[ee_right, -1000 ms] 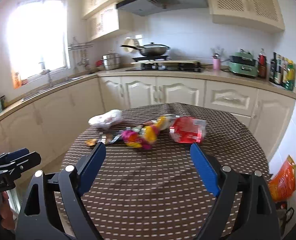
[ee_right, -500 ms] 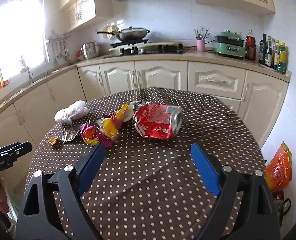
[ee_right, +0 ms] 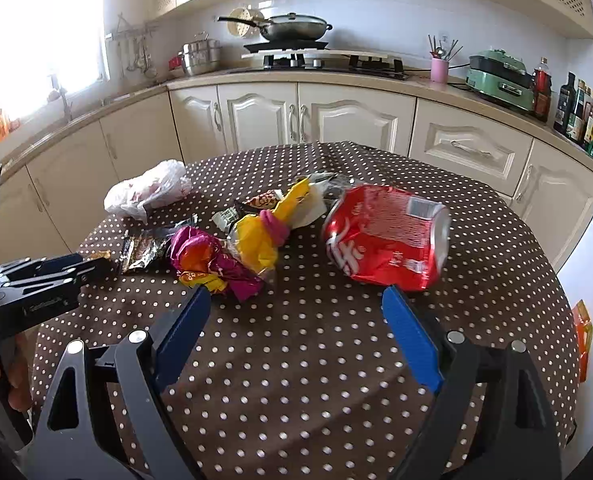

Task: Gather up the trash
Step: 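Grasp the yellow chip with the left tool while the right tool grasps the pink candy wrapper, then carry the chip and pink wrapper over the bucket and open both tools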

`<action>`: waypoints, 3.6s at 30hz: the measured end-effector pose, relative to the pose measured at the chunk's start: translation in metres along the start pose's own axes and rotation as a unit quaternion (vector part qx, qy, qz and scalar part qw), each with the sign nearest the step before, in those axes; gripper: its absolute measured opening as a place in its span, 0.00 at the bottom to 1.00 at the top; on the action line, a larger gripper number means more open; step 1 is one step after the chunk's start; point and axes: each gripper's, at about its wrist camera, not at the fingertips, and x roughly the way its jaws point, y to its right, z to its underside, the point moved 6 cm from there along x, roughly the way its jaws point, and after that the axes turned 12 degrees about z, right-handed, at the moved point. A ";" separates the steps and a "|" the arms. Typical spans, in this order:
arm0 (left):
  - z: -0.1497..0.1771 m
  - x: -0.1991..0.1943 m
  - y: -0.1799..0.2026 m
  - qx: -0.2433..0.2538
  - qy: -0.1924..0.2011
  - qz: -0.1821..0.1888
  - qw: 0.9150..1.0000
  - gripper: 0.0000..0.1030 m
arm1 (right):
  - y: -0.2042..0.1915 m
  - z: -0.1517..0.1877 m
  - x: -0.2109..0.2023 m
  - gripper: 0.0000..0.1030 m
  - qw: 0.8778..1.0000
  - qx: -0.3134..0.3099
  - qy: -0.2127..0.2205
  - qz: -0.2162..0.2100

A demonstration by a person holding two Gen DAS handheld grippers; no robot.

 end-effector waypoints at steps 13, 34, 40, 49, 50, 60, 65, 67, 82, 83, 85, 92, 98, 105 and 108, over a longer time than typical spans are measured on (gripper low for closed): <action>0.010 -0.018 -0.008 -0.038 0.037 0.064 0.997 0.03 | -0.070 -0.014 0.018 0.76 0.998 -0.054 -0.017 -0.031; 0.024 -0.081 0.004 -0.029 0.082 0.112 0.990 0.03 | -0.063 -0.004 -0.009 0.39 0.998 -0.047 -0.024 -0.041; 0.052 -0.131 -0.026 -0.051 0.111 0.112 0.986 0.03 | -0.119 -0.006 -0.072 0.39 0.990 -0.063 0.023 -0.123; 0.117 -0.182 -0.134 -0.122 0.118 0.010 0.986 0.03 | -0.272 0.046 -0.094 0.39 0.960 -0.152 -0.003 -0.234; 0.127 -0.183 -0.149 -0.130 0.111 -0.001 0.985 0.03 | -0.284 0.051 -0.092 0.39 0.957 -0.161 -0.009 -0.239; 0.202 -0.131 -0.261 -0.219 0.034 -0.043 0.974 0.03 | -0.390 0.119 -0.032 0.39 0.935 -0.234 -0.091 -0.252; 0.219 -0.090 -0.296 -0.246 0.001 -0.036 0.969 0.03 | -0.412 0.139 0.004 0.39 0.931 -0.255 -0.109 -0.236; 0.220 -0.075 -0.308 -0.256 -0.007 -0.036 0.966 0.03 | -0.419 0.144 0.018 0.39 0.934 -0.260 -0.108 -0.221; 0.211 -0.046 -0.332 -0.258 0.003 -0.038 0.965 0.42 | -0.421 0.147 0.054 0.39 0.947 -0.245 -0.108 -0.177; 0.213 -0.049 -0.334 -0.259 0.002 -0.041 0.965 0.42 | -0.423 0.149 0.053 0.39 0.946 -0.246 -0.109 -0.179; 0.216 -0.055 -0.338 -0.264 0.005 -0.042 0.964 0.42 | -0.429 0.154 0.050 0.39 0.944 -0.250 -0.114 -0.183; 0.232 -0.083 -0.358 -0.283 0.017 -0.059 0.957 0.43 | -0.449 0.157 0.045 0.39 0.938 -0.264 -0.113 -0.196; 0.237 -0.098 -0.370 -0.298 0.028 -0.069 0.952 0.43 | -0.472 0.152 0.040 0.45 0.937 -0.259 -0.103 -0.213; 0.225 -0.111 -0.365 -0.294 0.045 -0.061 0.953 0.43 | -0.468 0.137 0.026 0.59 0.945 -0.252 -0.063 -0.197; 0.218 -0.119 -0.358 -0.291 0.058 -0.044 0.954 0.43 | -0.458 0.131 0.018 0.60 0.950 -0.245 -0.052 -0.188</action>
